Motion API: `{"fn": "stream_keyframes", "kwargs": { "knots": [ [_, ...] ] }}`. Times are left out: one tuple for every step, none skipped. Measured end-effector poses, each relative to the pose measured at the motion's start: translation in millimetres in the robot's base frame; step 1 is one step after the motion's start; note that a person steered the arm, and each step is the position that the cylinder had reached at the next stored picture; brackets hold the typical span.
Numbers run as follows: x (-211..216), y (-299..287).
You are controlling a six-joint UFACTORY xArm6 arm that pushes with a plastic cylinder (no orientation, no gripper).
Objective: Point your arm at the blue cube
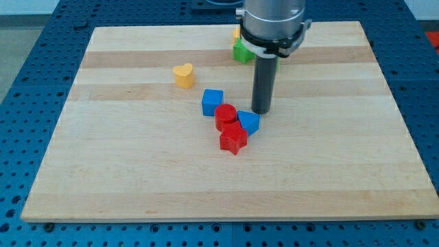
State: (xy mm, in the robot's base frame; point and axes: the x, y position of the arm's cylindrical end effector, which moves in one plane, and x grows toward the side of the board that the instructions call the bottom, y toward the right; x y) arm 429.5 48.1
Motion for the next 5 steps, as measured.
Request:
{"fn": "stream_keyframes", "kwargs": {
  "knots": [
    [-10.5,-22.4],
    [-30.5,-26.6],
    [-47.6,-39.2],
    [-48.0,-73.4],
    [-46.1,-87.7]
  ]
}}
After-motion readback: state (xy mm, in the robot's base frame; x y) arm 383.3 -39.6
